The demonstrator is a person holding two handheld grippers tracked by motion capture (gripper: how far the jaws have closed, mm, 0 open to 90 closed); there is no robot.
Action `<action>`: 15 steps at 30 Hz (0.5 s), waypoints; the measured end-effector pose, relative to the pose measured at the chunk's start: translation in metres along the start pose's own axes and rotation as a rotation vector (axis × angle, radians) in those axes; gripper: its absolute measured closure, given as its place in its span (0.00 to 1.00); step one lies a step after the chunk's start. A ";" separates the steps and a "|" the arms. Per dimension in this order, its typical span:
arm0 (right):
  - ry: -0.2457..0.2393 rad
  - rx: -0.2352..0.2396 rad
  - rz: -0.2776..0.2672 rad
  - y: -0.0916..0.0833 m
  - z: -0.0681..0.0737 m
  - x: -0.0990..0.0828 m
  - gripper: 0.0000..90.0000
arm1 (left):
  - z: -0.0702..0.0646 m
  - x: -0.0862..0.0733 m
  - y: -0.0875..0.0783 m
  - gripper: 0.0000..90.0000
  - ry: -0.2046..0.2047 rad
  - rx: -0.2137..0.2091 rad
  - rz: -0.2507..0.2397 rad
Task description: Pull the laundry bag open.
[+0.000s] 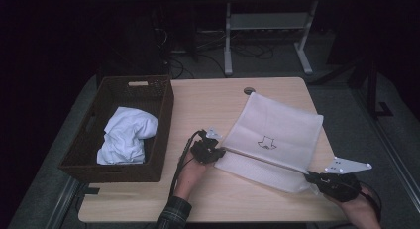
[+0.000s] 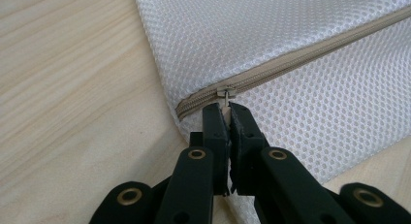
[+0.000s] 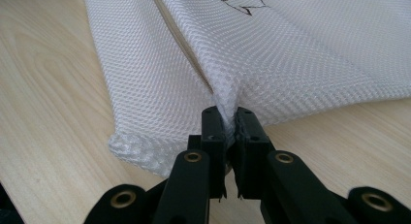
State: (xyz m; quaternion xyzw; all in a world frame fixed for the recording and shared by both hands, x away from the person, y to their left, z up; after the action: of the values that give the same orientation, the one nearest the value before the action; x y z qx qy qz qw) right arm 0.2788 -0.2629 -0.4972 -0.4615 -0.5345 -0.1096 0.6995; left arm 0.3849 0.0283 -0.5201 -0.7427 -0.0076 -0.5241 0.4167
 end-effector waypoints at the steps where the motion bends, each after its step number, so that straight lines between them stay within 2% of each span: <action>1: 0.001 0.001 0.001 0.000 0.000 0.000 0.93 | 0.000 0.000 0.000 0.97 0.002 0.001 0.002; 10: -0.004 0.006 0.007 0.001 0.001 -0.001 0.93 | 0.001 -0.002 0.000 0.97 0.006 -0.003 0.017; 11: -0.007 0.006 0.008 0.002 0.000 -0.001 0.93 | 0.005 -0.004 0.000 0.97 0.021 0.042 0.036; 12: -0.011 -0.010 0.017 0.001 -0.001 -0.002 0.93 | 0.008 -0.006 -0.001 0.97 0.017 0.046 0.037; 13: -0.007 -0.019 0.019 0.001 -0.003 -0.003 0.93 | 0.010 -0.006 -0.002 0.97 -0.015 0.028 0.024; 14: 0.004 -0.013 0.012 0.000 -0.004 -0.003 0.93 | 0.010 -0.006 -0.002 0.97 -0.016 0.028 0.022; 15: 0.020 -0.006 0.009 0.000 -0.004 -0.003 0.93 | 0.009 -0.006 -0.001 0.97 0.006 0.041 0.034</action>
State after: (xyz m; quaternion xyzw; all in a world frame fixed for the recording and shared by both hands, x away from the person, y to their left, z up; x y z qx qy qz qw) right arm 0.2797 -0.2668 -0.4994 -0.4648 -0.5253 -0.1127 0.7037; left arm 0.3889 0.0372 -0.5248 -0.7325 -0.0045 -0.5187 0.4409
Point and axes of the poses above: each handheld gripper's, and its own axes: y roughly forward along the jaws, x roughly out of its top, z roughly to its left, the point moved 9 cm from there along y, roughly forward along the jaws, and after that the axes turned 11 degrees about -z, right-handed, at the moved point
